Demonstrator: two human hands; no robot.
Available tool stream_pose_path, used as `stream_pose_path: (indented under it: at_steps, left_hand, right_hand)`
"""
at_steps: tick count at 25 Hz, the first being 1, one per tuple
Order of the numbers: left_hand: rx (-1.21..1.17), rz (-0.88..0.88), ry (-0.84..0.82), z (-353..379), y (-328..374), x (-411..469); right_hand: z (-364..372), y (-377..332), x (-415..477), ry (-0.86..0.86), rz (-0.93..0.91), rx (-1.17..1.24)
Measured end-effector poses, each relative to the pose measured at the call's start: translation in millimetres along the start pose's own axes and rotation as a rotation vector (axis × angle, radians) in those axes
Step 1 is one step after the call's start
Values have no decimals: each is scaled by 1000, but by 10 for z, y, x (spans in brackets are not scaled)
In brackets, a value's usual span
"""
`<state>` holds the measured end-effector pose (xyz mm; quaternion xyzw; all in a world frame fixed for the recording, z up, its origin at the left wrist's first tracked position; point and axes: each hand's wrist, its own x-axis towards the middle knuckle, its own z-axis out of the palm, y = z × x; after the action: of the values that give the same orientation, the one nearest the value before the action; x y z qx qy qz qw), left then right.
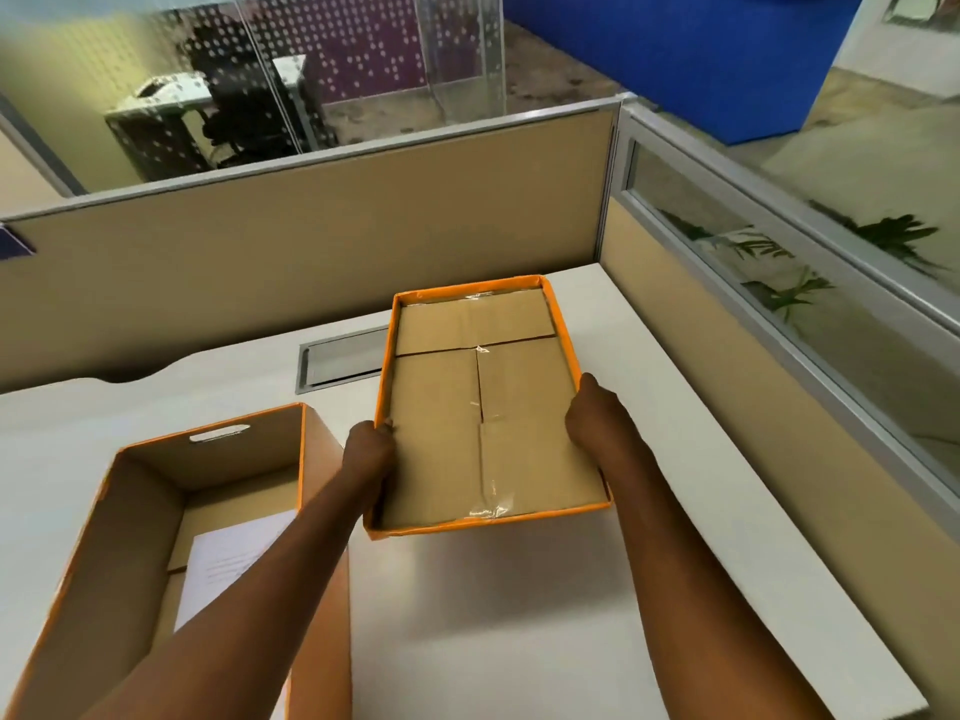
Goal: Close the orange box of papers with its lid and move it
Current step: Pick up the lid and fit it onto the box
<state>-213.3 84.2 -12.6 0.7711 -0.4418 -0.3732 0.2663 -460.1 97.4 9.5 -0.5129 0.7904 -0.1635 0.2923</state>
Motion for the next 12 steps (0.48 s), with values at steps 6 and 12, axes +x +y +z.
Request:
stream_pose_path:
  at_steps: [6, 12]
  left_hand:
    - [-62, 29, 38, -725, -60, -264]
    - [-47, 159, 66, -1641, -390, -497]
  right_hand:
    - [20, -323, -559, -104, -112, 186]
    - [143, -1056, -1322, 53, -224, 370]
